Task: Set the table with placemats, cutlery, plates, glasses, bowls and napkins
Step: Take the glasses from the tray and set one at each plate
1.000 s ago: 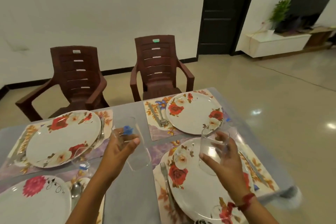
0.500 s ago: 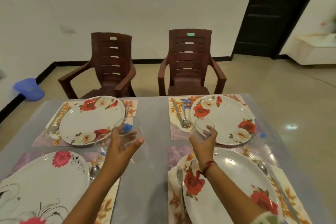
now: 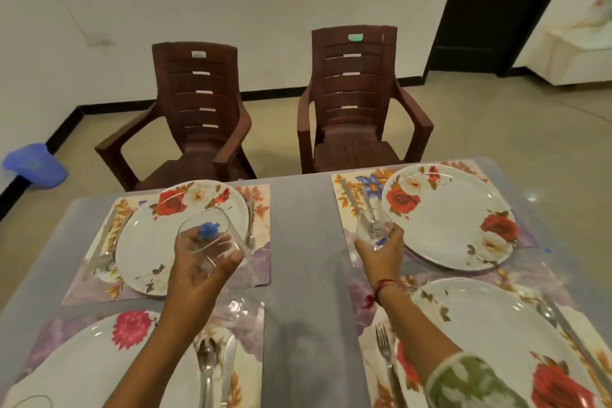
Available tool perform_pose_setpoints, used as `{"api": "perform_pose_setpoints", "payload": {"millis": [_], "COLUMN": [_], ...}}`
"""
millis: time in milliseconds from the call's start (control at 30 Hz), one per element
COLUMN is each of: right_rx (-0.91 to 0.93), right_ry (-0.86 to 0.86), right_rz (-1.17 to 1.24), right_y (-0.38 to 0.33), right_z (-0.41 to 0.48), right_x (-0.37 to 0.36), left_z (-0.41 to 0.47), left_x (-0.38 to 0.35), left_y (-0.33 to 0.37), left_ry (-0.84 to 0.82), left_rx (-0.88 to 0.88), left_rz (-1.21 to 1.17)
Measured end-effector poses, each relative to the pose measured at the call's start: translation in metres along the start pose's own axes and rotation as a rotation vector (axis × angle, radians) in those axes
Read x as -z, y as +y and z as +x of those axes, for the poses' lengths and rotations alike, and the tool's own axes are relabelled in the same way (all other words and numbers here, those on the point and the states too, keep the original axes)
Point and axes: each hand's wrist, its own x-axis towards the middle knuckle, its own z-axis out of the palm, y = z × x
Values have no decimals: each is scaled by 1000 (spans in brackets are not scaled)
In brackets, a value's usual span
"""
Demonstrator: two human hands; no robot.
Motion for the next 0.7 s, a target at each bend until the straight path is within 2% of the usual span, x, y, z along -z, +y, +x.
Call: {"api": "perform_pose_setpoints", "payload": {"millis": [267,533,633,700], "right_rx": [7,-64,-34,-12], "right_ry": [78,79,159,50], "right_rz": [-97,-187,-55,151], "right_y": [17,4,-16,-34], "right_z": [-7,-12,-54,-95], "right_x": [-12,-4,8,12], "left_z": [36,25,12,1], "left_x": [18,39,41,39], "left_y": [-15,-11,-6,-4], "left_ry": [-160,-176,-180,-195], "left_rx": [2,-30,-32,-29], "left_rz": [24,19,7,-5]}}
